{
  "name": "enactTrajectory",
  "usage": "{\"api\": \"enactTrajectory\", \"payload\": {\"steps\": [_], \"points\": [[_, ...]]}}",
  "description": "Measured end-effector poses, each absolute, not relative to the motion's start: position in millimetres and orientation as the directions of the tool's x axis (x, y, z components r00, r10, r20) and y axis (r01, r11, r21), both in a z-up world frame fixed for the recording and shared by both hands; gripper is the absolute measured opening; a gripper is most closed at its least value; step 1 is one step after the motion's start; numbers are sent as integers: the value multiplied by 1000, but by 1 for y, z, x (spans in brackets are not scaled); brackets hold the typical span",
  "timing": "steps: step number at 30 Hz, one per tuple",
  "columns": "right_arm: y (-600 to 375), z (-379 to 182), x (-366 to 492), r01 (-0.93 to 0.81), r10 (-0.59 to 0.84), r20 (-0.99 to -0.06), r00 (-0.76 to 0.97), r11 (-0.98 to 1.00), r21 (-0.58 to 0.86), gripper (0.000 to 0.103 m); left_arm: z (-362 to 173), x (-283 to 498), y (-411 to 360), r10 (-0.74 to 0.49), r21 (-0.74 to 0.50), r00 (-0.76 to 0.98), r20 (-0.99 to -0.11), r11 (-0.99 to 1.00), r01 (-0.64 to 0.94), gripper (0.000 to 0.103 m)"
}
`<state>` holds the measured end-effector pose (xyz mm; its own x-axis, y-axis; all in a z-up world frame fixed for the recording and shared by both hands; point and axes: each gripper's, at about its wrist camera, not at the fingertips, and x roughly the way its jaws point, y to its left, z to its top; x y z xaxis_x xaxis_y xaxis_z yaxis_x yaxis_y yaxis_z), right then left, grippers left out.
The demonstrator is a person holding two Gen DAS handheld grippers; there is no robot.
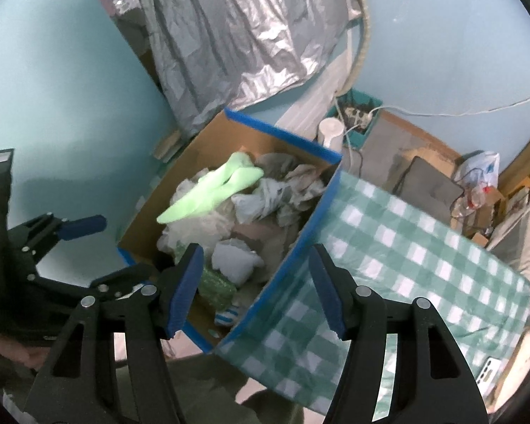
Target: Organize soft objects
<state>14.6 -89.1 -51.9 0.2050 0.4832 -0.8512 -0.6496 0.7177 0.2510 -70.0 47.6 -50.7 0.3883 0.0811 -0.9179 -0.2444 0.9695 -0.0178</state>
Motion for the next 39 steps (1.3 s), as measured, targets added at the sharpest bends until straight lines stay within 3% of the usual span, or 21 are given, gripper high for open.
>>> {"api": "enactTrajectory", "payload": {"steps": [11, 20, 39], "points": [[-114, -19, 22, -592, 462, -832, 309, 778, 212, 63, 2, -71, 31, 181, 39, 529, -829, 962, -269, 102], [-129, -5, 25, -559, 443, -817, 368, 808, 186, 63, 21, -71, 13, 218, 78, 576, -788, 963, -257, 102], [-139, 0, 23, -549, 432, -816, 384, 817, 174, 63, 24, -65, -2, 205, 74, 560, -803, 966, -249, 102]]}}
